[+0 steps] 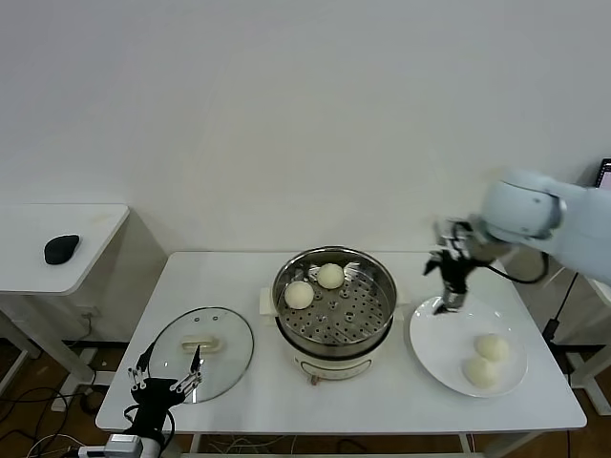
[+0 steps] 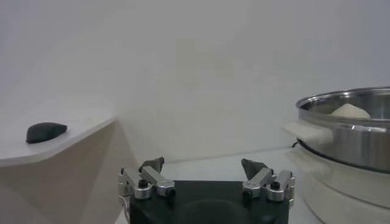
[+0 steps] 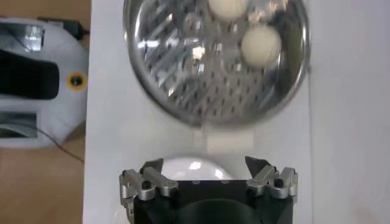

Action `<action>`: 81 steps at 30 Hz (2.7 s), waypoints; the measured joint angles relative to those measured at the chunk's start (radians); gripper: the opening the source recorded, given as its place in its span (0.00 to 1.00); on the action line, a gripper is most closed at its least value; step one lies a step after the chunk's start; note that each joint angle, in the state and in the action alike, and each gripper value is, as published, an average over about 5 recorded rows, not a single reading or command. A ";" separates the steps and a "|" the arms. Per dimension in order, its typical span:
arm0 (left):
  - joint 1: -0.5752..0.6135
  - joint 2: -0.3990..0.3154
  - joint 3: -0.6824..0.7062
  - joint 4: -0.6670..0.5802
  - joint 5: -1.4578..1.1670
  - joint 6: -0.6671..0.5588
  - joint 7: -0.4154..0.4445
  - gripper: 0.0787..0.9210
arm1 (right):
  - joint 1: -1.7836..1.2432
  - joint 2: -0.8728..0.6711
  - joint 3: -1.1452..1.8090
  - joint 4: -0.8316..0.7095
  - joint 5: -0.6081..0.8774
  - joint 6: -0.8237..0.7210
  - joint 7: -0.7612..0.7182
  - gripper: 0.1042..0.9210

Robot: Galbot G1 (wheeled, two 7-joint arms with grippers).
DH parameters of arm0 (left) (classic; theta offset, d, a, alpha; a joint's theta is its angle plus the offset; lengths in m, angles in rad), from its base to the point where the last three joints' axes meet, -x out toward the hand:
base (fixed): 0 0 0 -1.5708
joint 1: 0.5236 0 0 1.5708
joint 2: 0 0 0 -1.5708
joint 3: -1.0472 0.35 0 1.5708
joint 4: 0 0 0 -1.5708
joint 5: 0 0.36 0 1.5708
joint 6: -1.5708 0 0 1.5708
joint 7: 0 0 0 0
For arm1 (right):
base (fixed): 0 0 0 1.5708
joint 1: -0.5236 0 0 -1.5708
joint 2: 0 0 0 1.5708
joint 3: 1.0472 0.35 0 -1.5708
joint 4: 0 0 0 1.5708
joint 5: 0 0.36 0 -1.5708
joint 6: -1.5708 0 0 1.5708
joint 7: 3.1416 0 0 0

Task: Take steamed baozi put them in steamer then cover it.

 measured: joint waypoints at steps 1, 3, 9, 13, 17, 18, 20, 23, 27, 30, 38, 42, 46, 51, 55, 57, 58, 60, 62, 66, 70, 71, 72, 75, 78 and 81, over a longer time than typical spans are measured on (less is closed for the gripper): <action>0.001 -0.001 0.000 0.000 0.002 0.000 0.000 0.88 | -0.025 -0.023 0.019 -0.002 -0.020 0.017 -0.009 0.88; 0.003 -0.003 -0.001 0.000 0.005 0.000 0.000 0.88 | -0.088 -0.064 0.068 -0.011 -0.059 0.050 -0.025 0.88; 0.012 -0.013 -0.004 0.005 0.013 0.001 0.000 0.88 | -0.328 -0.147 0.263 -0.046 -0.179 0.142 -0.067 0.88; 0.017 -0.019 -0.006 0.008 0.017 0.000 -0.001 0.88 | -0.491 -0.176 0.388 -0.068 -0.254 0.189 -0.077 0.88; 0.020 -0.024 -0.008 0.008 0.020 0.000 -0.001 0.88 | -0.636 -0.189 0.503 -0.088 -0.319 0.225 -0.077 0.88; 0.021 -0.025 -0.008 0.008 0.021 0.000 -0.001 0.88 | -0.669 -0.191 0.530 -0.092 -0.333 0.232 -0.075 0.88; 0.022 -0.027 -0.008 0.008 0.023 0.000 -0.002 0.88 | -0.729 -0.194 0.578 -0.101 -0.361 0.247 -0.070 0.88; 0.023 -0.029 -0.008 0.007 0.023 -0.001 -0.001 0.88 | -0.809 -0.194 0.641 -0.117 -0.399 0.261 -0.059 0.88; 0.026 -0.027 -0.006 0.006 0.020 -0.001 0.001 0.88 | -0.898 -0.184 0.711 -0.140 -0.438 0.271 -0.042 0.88; 0.028 -0.028 -0.006 0.004 0.019 -0.001 0.001 0.88 | -0.951 -0.173 0.752 -0.155 -0.462 0.274 -0.032 0.88; 0.028 -0.030 -0.007 0.004 0.017 -0.002 0.001 0.88 | -1.049 -0.131 0.815 -0.200 -0.513 0.280 -0.015 0.86; 0.025 -0.032 -0.007 0.008 0.017 -0.002 0.001 0.88 | -1.077 -0.112 0.833 -0.220 -0.529 0.281 -0.005 0.82; 0.023 -0.034 -0.006 0.009 0.017 -0.002 0.001 0.88 | -1.094 -0.095 0.845 -0.237 -0.539 0.283 0.006 0.78; 0.024 -0.034 -0.007 0.010 0.017 -0.002 0.001 0.88 | -1.105 -0.077 0.856 -0.251 -0.545 0.281 0.016 0.76; 0.023 -0.034 -0.008 0.010 0.017 -0.002 0.001 0.88 | -1.112 -0.067 0.861 -0.256 -0.548 0.277 0.019 0.73; 0.022 -0.034 -0.008 0.010 0.017 -0.002 0.001 0.88 | -1.114 -0.066 0.862 -0.257 -0.550 0.275 0.020 0.71; 0.022 -0.034 -0.008 0.010 0.017 -0.002 0.001 0.88 | -1.115 -0.066 0.862 -0.257 -0.550 0.276 0.020 0.69; 0.021 -0.033 -0.007 0.010 0.017 -0.002 0.001 0.88 | -1.113 -0.066 0.861 -0.257 -0.551 0.276 0.019 0.67; 0.019 -0.032 -0.006 0.010 0.017 -0.002 0.001 0.88 | -1.104 -0.068 0.857 -0.255 -0.548 0.276 0.016 0.64; 0.016 -0.027 -0.006 0.009 0.016 -0.002 0.001 0.88 | -1.063 -0.077 0.835 -0.246 -0.526 0.271 0.006 0.62; 0.014 -0.026 -0.004 0.007 0.016 -0.001 0.001 0.88 | -0.986 -0.089 0.791 -0.223 -0.483 0.258 -0.011 0.62; 0.014 -0.025 -0.003 0.006 0.016 0.000 0.001 0.88 | -0.961 -0.092 0.780 -0.216 -0.468 0.254 -0.016 0.62; 0.014 -0.025 -0.002 0.004 0.016 0.000 0.001 0.88 | -0.935 -0.094 0.769 -0.210 -0.452 0.251 -0.021 0.62; 0.013 -0.022 0.000 -0.001 0.014 0.002 0.002 0.88 | -0.842 -0.094 0.729 -0.197 -0.401 0.241 -0.037 0.62; 0.013 -0.020 0.001 -0.002 0.012 0.003 0.002 0.88 | -0.730 -0.084 0.674 -0.194 -0.351 0.236 -0.047 0.62; 0.012 -0.019 0.000 -0.001 0.011 0.003 0.002 0.88 | -0.608 -0.066 0.610 -0.195 -0.304 0.231 -0.051 0.62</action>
